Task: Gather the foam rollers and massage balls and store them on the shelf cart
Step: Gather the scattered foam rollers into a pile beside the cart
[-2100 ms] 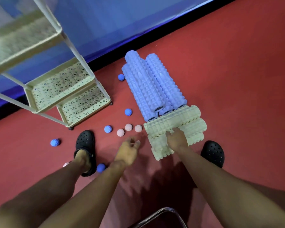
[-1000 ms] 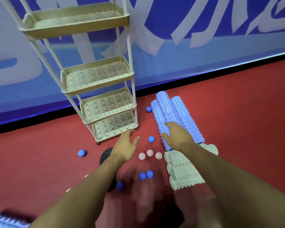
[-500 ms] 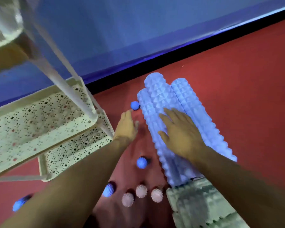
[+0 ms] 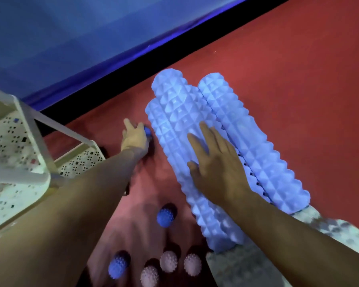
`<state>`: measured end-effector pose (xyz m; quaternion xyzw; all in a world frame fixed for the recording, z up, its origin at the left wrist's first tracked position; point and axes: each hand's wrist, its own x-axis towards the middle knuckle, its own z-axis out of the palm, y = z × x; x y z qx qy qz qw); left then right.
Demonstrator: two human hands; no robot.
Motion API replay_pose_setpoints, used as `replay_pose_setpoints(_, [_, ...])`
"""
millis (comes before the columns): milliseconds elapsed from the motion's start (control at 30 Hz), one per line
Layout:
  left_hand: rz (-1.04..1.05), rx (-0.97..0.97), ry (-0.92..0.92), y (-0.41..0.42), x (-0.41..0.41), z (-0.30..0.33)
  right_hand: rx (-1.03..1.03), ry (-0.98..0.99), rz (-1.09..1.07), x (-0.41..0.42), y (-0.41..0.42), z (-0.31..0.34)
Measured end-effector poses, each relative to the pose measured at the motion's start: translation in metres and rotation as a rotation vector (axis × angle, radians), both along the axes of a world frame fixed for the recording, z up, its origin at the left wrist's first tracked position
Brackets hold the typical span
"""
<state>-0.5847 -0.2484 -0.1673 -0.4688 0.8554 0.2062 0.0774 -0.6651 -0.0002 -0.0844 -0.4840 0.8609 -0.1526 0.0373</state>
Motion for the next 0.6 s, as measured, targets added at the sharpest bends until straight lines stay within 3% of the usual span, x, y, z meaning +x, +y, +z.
replay_pose_setpoints(100, [0.073, 0.061, 0.095, 0.008, 0.006, 0.002, -0.055, 0.059, 0.034, 0.002, -0.005, 0.003])
replay_pose_setpoints(233, [0.314, 0.154, 0.423, 0.041, 0.023, 0.032, -0.098, 0.052, 0.033, 0.015, -0.003, 0.017])
replay_pose_setpoints(333, [0.396, 0.285, 0.569, 0.077, 0.047, 0.069, -0.045, 0.042, 0.056, 0.032, 0.014, 0.035])
replay_pose_setpoints(467, [0.441, 0.514, 0.728, 0.133, 0.096, 0.137, 0.034, 0.048, 0.145, 0.058, 0.037, 0.093])
replay_pose_setpoints(600, [0.412, 0.618, 0.793, 0.193, 0.164, 0.230, 0.092, 0.007, 0.275, 0.105, 0.055, 0.179])
